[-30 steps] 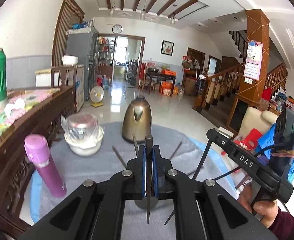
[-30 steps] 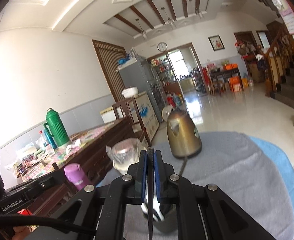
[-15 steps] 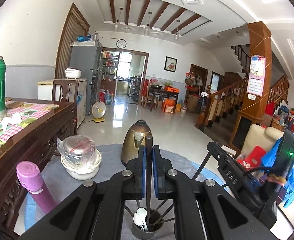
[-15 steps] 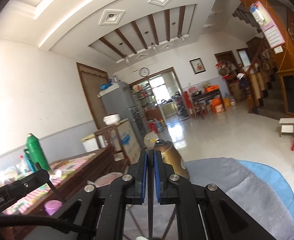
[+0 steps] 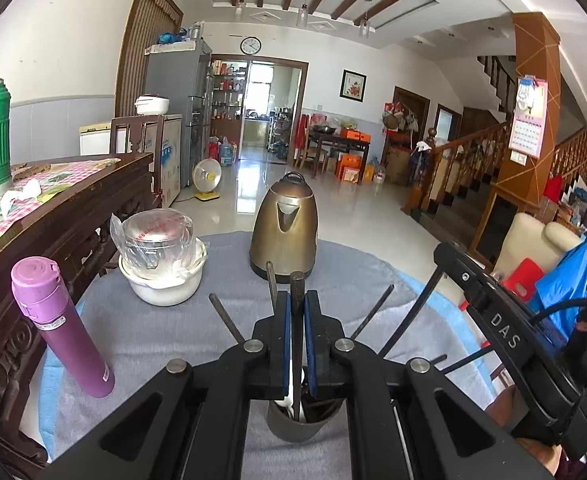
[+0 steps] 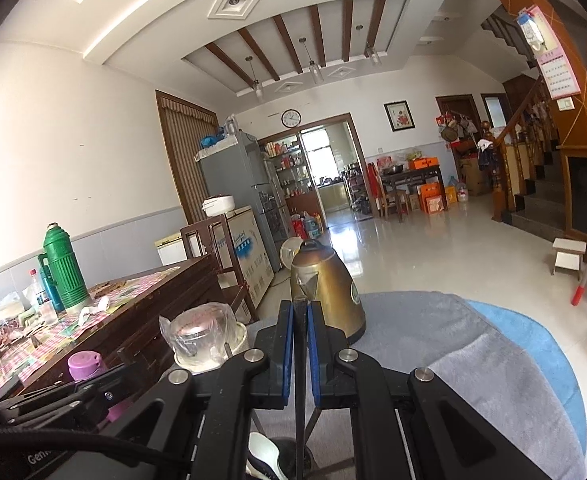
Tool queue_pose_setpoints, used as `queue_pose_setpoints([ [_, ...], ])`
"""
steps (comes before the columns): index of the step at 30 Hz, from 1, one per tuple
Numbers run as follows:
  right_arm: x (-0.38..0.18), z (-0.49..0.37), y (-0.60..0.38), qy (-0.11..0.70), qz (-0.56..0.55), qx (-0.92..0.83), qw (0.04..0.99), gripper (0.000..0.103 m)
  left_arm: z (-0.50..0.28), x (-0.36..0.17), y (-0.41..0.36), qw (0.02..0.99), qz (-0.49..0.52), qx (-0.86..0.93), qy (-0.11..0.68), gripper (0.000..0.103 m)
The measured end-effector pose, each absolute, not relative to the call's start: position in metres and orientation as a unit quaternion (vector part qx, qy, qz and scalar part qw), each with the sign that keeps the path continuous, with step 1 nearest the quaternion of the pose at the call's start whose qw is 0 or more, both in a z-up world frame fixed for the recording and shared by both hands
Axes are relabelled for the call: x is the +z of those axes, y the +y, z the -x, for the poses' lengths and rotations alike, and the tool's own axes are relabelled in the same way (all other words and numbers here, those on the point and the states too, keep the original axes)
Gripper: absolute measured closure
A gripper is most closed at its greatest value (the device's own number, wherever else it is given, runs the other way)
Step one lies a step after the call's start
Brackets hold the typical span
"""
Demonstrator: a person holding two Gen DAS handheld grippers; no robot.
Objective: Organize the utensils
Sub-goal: 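Lower the chopsticks into the gray cup and open both grippers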
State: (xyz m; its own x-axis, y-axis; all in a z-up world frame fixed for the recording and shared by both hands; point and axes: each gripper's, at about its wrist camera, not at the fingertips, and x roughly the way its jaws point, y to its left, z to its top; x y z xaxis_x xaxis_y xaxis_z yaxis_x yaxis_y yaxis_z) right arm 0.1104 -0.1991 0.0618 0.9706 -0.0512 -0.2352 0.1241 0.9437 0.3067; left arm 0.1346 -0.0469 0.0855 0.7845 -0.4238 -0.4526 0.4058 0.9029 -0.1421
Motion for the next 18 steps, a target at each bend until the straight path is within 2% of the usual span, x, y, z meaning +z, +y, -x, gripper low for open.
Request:
queue_pose_setpoints([
  [18, 0.049, -0.099, -0.190, 0.138, -0.182, -0.024, 0.973, 0.095, -0.119, 0.081, -0.043, 0.945, -0.001, -0.207, 0.255, 0.096],
])
